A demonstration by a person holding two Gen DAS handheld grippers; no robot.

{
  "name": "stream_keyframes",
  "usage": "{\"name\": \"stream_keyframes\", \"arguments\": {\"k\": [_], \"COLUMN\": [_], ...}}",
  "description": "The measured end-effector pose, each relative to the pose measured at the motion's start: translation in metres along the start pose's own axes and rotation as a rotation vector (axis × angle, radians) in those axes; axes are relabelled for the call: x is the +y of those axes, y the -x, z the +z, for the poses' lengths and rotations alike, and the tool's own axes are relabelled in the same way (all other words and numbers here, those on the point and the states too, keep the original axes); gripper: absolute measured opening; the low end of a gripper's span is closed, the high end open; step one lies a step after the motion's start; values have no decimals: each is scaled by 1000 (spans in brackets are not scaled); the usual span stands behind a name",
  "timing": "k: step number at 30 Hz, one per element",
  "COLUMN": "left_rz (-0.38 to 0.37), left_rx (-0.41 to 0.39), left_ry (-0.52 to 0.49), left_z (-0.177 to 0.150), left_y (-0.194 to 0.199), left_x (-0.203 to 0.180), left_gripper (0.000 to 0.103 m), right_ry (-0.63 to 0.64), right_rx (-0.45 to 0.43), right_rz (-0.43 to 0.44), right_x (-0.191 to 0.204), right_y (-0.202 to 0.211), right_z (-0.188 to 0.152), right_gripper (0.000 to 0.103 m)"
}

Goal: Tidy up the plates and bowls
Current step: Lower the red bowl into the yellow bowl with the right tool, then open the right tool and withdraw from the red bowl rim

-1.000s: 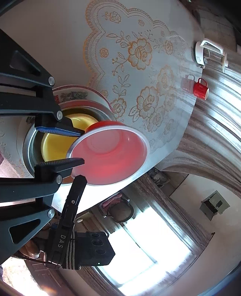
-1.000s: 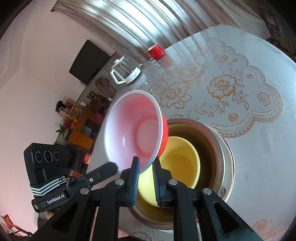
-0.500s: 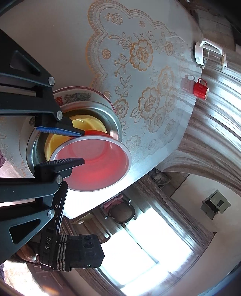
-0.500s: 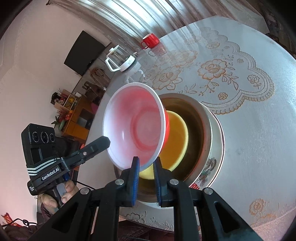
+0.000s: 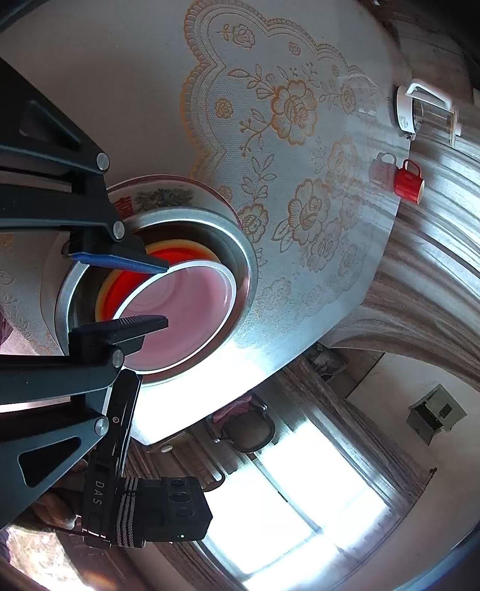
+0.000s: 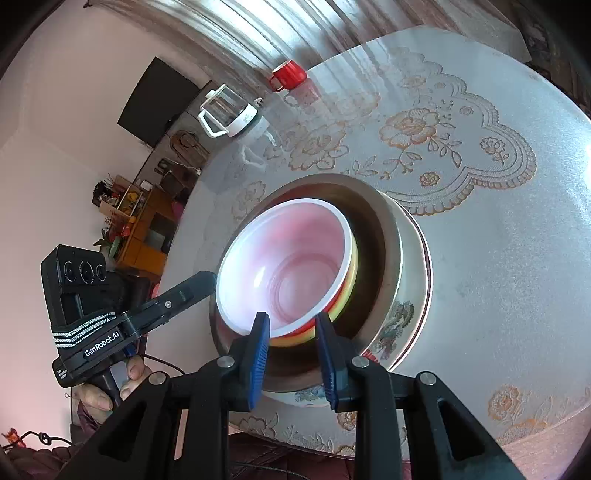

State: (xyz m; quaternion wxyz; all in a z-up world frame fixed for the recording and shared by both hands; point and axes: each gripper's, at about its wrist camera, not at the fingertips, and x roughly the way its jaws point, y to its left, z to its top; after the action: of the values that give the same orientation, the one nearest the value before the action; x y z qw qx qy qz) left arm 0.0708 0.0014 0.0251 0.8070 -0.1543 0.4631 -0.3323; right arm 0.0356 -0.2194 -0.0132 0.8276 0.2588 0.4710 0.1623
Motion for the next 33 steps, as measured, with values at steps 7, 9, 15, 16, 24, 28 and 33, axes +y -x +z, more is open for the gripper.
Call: {"name": "stream_keyframes", "arguments": {"k": [7,9,15,16,24,28,33], "left_rz": [-3,-3,17,23,89,163,202], "left_rx": [11,16,20,19,-2,-28,-46], "left_ry": [-9,-18,-50,-57,-84,-128,-162], "left_z": [-3,-6,-12,-12,-11,-13,-16], "left_y": [-4,-5,-7,-8,-8,-7,-7], "left_x": [-1,-4,-8,-8,-9,-11,-13], "left_gripper": [22,22,22,22,26,29,31], "right_ry": [42,75,129,140,186,190,189], "right_rx": [-96,-130,-93,-86,-105,-164,-182], "right_rz": [-87,-138,-187,-191,-180,-221,-298], "right_x": [3,8,15,16,25,25,19], "right_y": [11,10,-15,-17,-17,-11,-23], "right_z": [7,13,18,16,14,24,35], "right_gripper": [26,26,26,26,32,34,36]}}
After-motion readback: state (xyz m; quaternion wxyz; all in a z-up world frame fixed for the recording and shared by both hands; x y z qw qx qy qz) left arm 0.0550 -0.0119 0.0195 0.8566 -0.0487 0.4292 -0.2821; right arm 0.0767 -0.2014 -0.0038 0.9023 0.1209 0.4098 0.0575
